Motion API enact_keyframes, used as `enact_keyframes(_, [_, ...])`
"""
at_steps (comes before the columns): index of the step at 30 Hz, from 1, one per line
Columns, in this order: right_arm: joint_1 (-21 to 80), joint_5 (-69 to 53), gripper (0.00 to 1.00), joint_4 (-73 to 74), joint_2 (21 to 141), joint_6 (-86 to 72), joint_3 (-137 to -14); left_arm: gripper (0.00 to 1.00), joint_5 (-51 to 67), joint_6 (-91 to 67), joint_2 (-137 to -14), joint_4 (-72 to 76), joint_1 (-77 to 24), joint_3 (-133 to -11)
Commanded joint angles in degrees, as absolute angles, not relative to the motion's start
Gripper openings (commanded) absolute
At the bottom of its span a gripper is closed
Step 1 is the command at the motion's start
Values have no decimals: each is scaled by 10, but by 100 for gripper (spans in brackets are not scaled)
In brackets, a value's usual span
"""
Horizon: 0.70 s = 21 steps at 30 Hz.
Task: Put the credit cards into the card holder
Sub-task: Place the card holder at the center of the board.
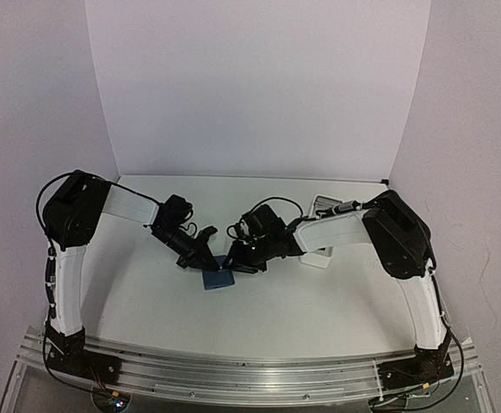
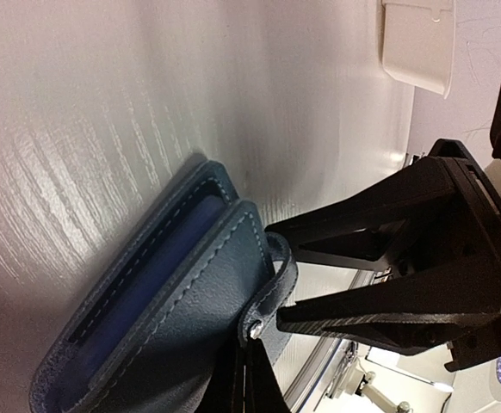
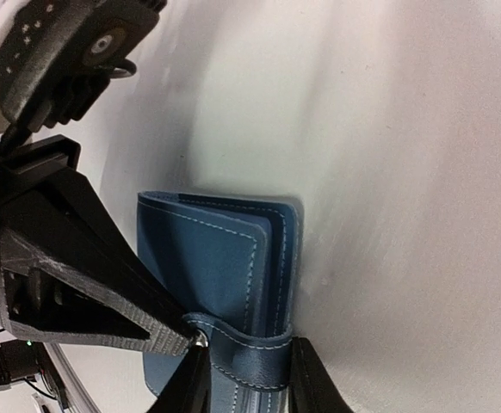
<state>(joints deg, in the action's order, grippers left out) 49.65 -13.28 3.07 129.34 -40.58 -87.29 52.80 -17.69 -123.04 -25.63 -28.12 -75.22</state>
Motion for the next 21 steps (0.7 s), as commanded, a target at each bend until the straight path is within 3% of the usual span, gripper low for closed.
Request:
enact_keyframes(1, [509,-132,37,31,1328,-416,-894,0,421,-163,-1260,-303,-280,-730])
enact_keyframes(4, [517,-108,37,39,1326,-416,-899,0,385,-159,-1260,-320,-279,-720])
enact_keyframes(8, [525,-96,26,63,1340,-426,-907,0,334,-156,-1263,-328,-279,-697])
enact_keyframes(21, [608,111,27,246,1411,-336,-1010,0,203,-151,-1295,-376,-296,-695])
